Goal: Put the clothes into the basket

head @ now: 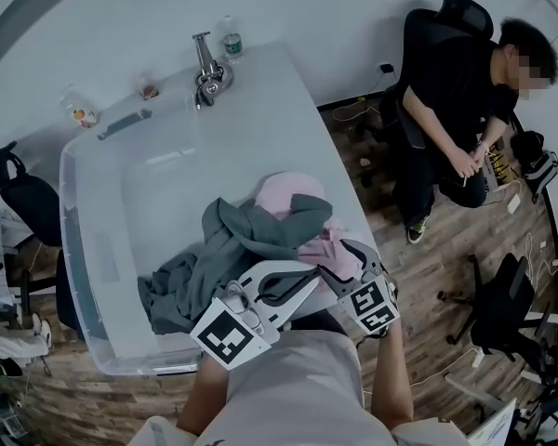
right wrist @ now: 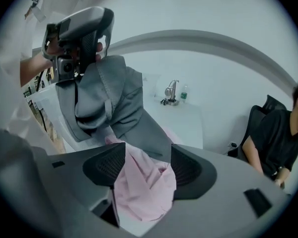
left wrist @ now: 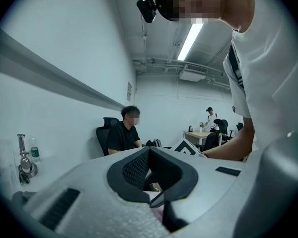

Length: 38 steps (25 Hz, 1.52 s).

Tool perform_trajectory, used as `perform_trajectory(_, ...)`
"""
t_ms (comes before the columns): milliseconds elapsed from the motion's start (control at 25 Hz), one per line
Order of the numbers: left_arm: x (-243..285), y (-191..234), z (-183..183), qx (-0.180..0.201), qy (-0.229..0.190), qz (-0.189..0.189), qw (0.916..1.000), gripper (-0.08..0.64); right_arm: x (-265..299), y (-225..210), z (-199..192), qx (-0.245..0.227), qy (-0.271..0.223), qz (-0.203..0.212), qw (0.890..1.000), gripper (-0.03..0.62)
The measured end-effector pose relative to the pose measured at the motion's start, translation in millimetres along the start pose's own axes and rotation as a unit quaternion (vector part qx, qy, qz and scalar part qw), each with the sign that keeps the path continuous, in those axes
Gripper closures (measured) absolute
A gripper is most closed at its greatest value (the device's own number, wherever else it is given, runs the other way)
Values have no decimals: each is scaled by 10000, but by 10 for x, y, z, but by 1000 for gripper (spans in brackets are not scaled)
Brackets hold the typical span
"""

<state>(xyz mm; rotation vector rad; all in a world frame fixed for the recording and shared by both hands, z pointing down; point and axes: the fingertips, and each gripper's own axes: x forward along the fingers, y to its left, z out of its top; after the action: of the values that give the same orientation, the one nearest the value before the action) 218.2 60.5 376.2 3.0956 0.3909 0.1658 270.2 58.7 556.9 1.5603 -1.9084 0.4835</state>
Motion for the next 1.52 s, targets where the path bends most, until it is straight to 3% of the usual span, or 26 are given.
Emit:
perform_trajectory(200, 160, -1, -35, 17, 178, -132, 9998, 555, 191, -34, -269, 33, 325, 51, 9995, 291)
perform_trajectory(440, 303, 9, -99, -1, 389, -210, 9990, 555, 437, -99, -599, 57, 594, 60, 9982, 184)
perform_trajectory(880, 426, 32, -115, -56, 462, -241, 9986, 555, 773, -38, -1003, 111, 894, 434, 9950, 24)
perform_trajectory(1160, 439, 73, -104, -139, 461, -244, 9985, 555, 1052, 34, -1280, -35, 1239, 490, 9911, 17)
perform_trajectory(1520, 428, 68, -110, -147, 466, -267, 9984, 555, 1213, 11, -1357, -113, 1235, 386, 9915, 17)
